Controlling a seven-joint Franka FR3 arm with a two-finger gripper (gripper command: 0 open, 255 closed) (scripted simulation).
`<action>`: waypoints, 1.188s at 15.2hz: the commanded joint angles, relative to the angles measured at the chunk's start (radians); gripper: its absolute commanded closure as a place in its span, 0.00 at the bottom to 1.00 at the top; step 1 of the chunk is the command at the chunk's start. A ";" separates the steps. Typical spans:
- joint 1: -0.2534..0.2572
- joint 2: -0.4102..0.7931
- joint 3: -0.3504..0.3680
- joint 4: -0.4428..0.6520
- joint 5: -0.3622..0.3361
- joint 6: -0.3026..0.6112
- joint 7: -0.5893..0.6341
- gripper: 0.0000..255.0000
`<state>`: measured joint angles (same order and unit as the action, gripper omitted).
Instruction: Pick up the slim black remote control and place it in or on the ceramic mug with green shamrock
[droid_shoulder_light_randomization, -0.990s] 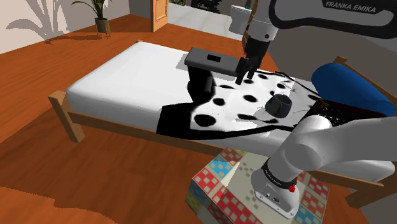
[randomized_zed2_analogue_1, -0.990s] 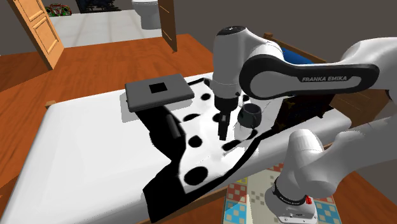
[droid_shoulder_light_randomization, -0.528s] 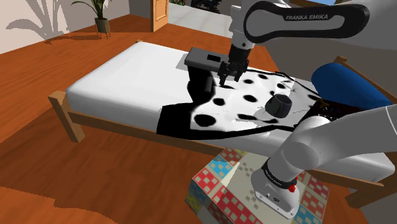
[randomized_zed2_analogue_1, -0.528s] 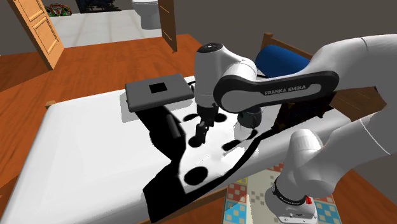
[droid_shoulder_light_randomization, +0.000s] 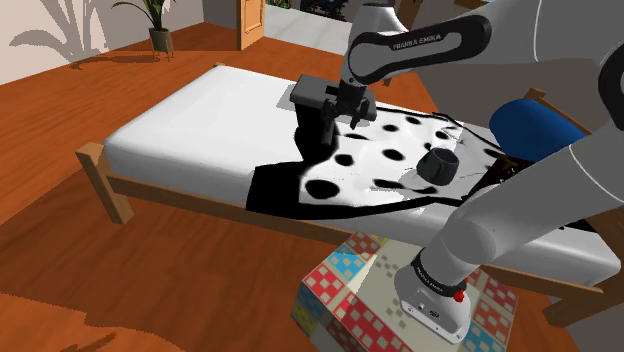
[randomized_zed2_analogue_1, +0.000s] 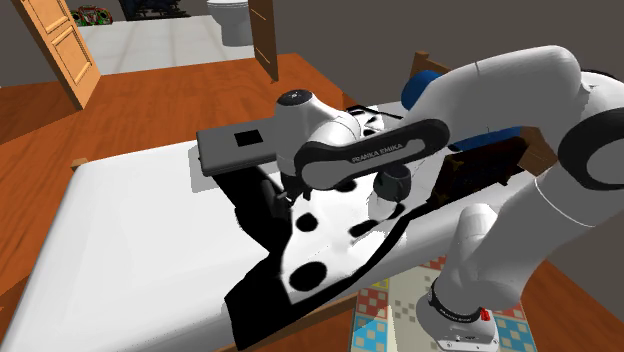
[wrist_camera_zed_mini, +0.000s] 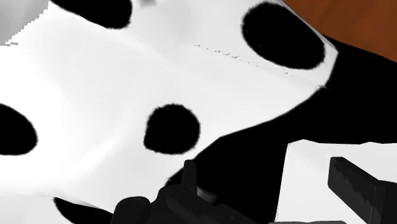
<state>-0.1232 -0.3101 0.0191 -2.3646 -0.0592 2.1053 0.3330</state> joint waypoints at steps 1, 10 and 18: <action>-0.020 0.065 -0.002 0.025 -0.017 0.053 0.051 0.00; -0.084 0.362 -0.030 0.205 -0.105 0.220 0.289 0.00; -0.113 0.585 -0.090 0.393 -0.151 0.291 0.458 0.00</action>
<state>-0.2350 0.2552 -0.0643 -1.9859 -0.2062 2.3872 0.7732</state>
